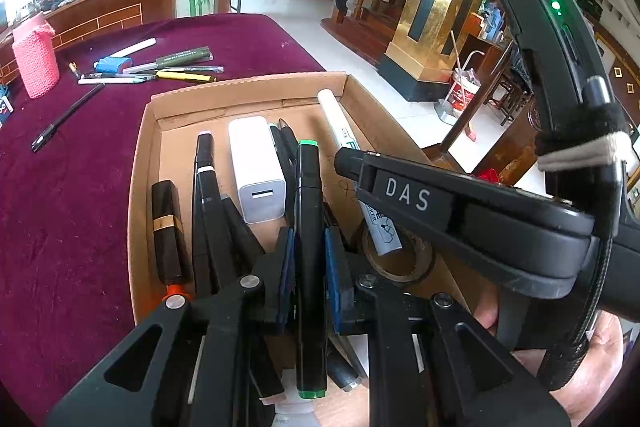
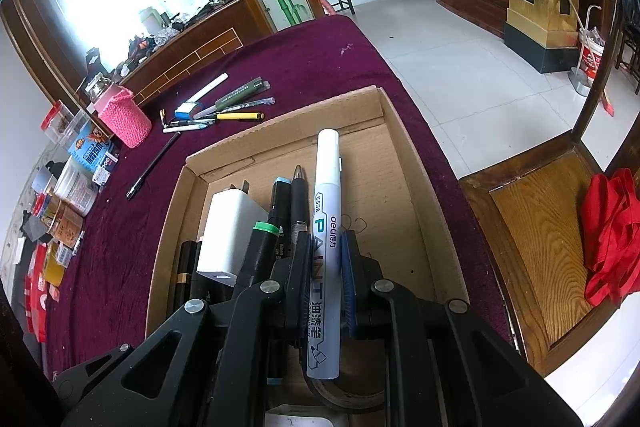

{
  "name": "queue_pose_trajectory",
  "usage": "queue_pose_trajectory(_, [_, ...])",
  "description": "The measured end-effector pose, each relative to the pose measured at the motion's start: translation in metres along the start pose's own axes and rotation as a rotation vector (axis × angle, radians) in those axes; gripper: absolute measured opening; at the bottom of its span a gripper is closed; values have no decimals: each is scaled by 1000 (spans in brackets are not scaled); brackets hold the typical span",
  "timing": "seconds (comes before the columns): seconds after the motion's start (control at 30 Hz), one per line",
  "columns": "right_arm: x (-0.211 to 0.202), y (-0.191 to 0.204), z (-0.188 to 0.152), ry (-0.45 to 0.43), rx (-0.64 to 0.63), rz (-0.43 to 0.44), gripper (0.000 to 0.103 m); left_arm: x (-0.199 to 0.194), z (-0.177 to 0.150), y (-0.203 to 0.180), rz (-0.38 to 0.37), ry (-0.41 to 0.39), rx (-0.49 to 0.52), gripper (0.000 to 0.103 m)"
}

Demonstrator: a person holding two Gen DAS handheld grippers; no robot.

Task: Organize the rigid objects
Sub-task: 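Lower both markers into the tray and open both tools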

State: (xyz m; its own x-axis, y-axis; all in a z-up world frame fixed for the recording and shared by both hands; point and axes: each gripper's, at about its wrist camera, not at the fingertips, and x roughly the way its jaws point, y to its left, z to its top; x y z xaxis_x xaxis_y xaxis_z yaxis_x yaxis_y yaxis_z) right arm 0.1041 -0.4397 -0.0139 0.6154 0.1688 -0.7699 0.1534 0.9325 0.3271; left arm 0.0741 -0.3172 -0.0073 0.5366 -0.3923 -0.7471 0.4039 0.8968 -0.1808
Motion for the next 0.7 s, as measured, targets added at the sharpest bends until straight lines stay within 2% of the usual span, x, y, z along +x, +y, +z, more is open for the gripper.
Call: queue_pose_trajectory(0.7, [2,-2,2,8,0,-14,13,4,1,2,14,0,5,13])
